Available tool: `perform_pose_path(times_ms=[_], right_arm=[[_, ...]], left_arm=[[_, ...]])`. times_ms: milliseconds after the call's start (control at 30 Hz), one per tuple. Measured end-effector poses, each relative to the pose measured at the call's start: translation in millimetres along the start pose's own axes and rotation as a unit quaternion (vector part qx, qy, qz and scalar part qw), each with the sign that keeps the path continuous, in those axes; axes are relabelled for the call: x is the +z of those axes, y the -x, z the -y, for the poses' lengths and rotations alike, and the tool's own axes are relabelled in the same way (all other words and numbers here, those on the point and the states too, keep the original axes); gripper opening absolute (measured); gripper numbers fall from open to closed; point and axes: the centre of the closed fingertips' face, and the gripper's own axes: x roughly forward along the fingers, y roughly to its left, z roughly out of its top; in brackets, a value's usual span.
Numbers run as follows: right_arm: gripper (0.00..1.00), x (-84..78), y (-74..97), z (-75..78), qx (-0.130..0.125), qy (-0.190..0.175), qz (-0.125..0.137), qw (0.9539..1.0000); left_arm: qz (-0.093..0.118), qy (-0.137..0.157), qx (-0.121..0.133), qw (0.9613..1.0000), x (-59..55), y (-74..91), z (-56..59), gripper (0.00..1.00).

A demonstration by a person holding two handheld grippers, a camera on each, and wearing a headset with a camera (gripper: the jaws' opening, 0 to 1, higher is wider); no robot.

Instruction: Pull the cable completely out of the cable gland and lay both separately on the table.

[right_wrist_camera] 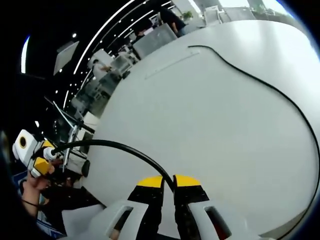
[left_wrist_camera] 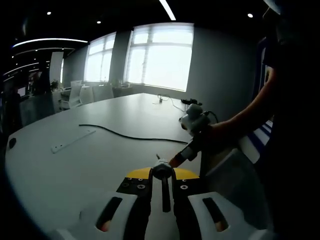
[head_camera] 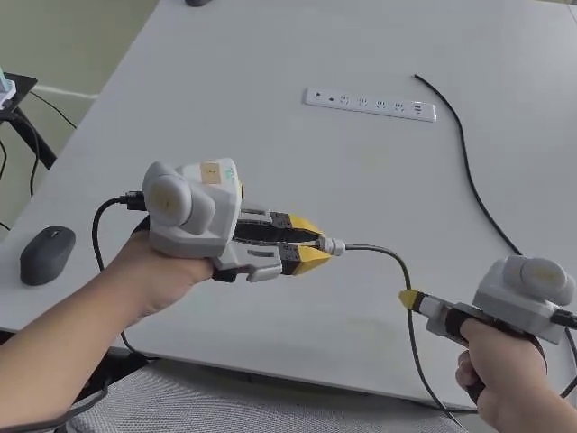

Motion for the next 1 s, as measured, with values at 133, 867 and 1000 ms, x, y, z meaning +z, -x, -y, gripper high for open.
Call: perform_pose_path(times_ms=[133,867,1000], right_arm=[[0.02,-0.4,1.2,-3.8,0.0,0.007,-0.002,1.0],[0.07,8.7,-6.4,-0.6,0.009,0.169,-0.002,0.9856],[0.15,15.1,-2.9,-11.4,0.008,0.233,0.004,0.9725]], left_arm=[[0.001,0.001,0.0,1.0,0.4,-0.7,-0.6,0.15],[0.003,0.01,0.007,0.9999,6.4,0.7,-11.6,0.15],[-0.001,0.009,0.009,0.9999,2.7,1.7,-13.6,0.15]])
